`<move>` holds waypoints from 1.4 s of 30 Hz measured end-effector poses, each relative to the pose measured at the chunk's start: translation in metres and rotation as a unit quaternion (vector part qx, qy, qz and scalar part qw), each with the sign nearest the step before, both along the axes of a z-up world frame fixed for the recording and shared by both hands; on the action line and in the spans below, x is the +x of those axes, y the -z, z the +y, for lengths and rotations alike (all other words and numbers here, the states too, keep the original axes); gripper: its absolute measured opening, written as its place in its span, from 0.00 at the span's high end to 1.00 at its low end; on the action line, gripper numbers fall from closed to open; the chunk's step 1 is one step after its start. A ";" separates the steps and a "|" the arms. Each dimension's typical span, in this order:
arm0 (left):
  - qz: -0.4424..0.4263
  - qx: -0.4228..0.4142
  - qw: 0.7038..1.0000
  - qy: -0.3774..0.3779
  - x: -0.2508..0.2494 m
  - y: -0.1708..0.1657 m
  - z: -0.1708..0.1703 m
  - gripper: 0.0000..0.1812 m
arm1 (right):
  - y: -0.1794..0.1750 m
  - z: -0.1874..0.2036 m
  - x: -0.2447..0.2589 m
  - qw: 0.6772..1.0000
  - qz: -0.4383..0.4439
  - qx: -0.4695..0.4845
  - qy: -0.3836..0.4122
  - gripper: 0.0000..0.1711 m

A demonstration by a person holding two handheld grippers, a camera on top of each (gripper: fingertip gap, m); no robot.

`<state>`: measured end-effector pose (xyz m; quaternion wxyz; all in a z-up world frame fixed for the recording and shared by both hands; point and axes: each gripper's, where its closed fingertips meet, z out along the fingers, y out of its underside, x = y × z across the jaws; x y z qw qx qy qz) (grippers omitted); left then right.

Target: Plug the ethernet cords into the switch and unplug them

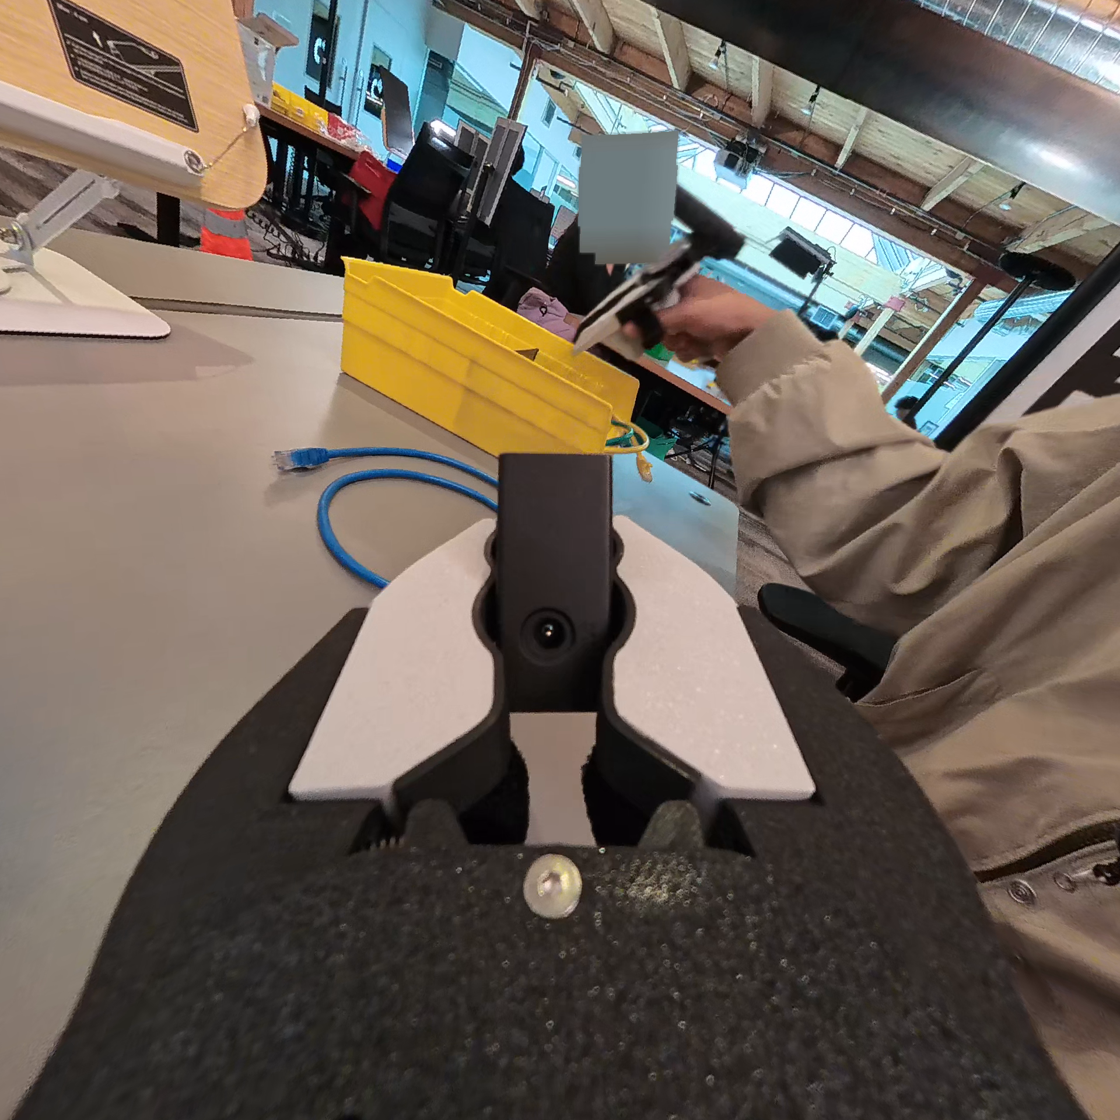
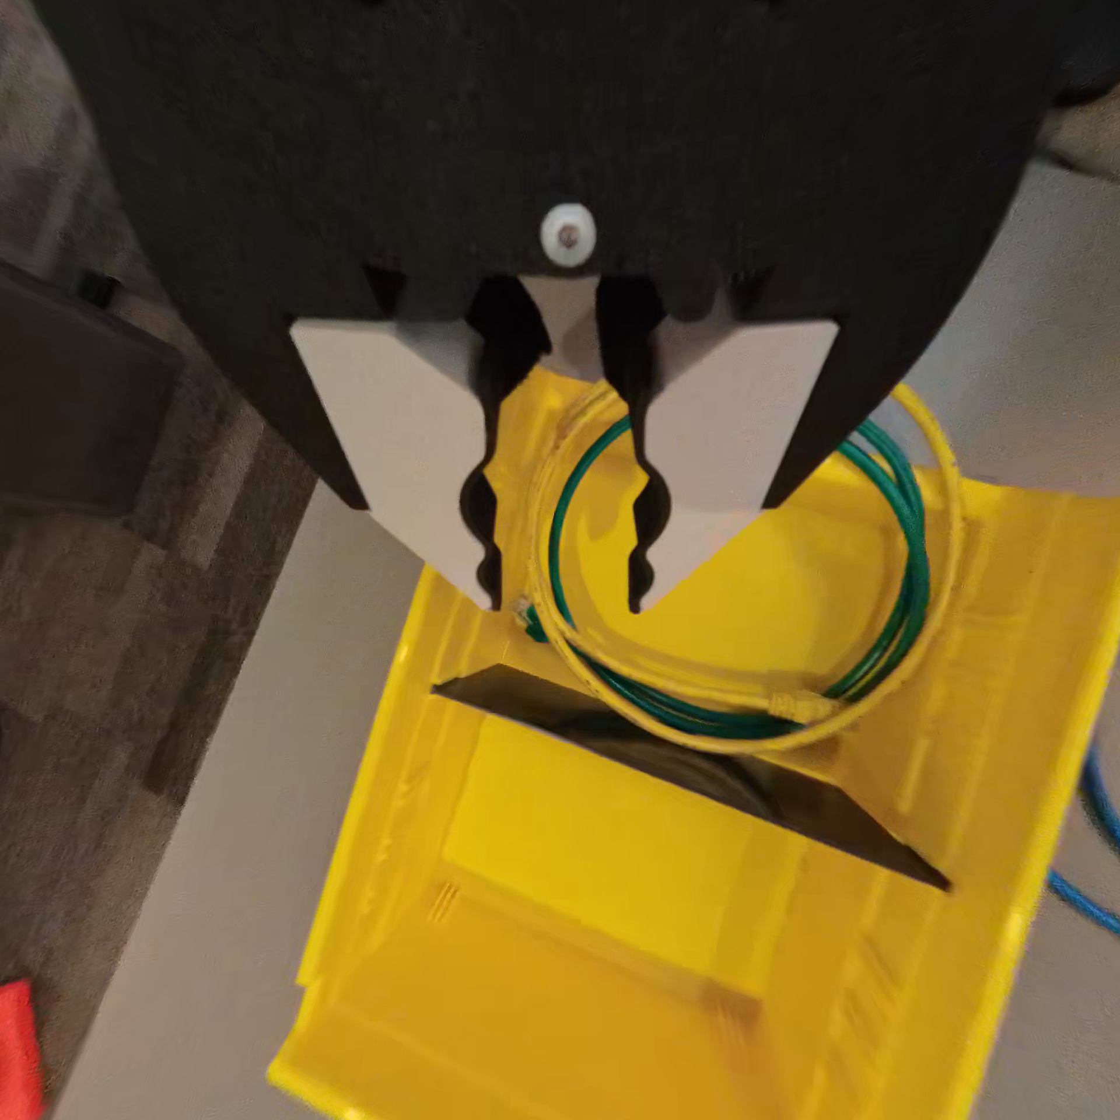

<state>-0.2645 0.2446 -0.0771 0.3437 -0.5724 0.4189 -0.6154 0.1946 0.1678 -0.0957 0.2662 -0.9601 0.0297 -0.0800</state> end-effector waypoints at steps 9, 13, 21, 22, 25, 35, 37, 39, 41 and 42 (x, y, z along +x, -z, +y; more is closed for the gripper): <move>0.003 -0.005 1.000 0.008 0.003 0.003 -0.002 0.84 | 0.054 -0.134 -0.020 0.988 -0.022 0.091 0.124 0.78; 0.005 -0.003 1.000 0.020 0.009 0.004 -0.008 0.84 | 0.091 -0.123 -0.073 0.993 0.058 0.090 0.040 0.80; -0.007 -0.008 0.999 0.032 0.015 -0.003 -0.015 0.84 | 0.044 -0.077 -0.094 0.990 0.043 0.133 -0.032 0.94; -0.006 -0.009 0.999 0.033 0.015 -0.002 -0.015 0.84 | 0.037 -0.073 -0.092 0.989 0.050 0.133 -0.031 0.94; -0.006 -0.016 0.999 0.034 0.015 -0.001 -0.015 0.84 | 0.034 -0.060 -0.088 0.992 0.058 0.106 -0.038 0.97; -0.008 -0.013 1.000 0.028 0.010 -0.003 -0.013 0.84 | 0.050 -0.099 -0.090 0.962 0.096 -0.226 -0.116 0.96; -0.008 -0.011 1.000 0.026 0.009 -0.003 -0.013 0.84 | 0.046 -0.115 -0.088 0.955 0.085 -0.259 -0.114 0.94; -0.009 -0.007 1.000 0.024 0.008 -0.003 -0.012 0.84 | 0.042 -0.123 -0.089 0.958 0.079 -0.256 -0.108 0.94; -0.010 0.001 1.000 0.023 0.008 -0.003 -0.013 0.84 | 0.035 -0.121 -0.100 0.968 0.080 -0.212 -0.108 0.92; -0.011 0.007 1.000 0.024 0.008 -0.003 -0.013 0.84 | 0.031 -0.115 -0.110 0.974 0.081 -0.177 -0.115 0.90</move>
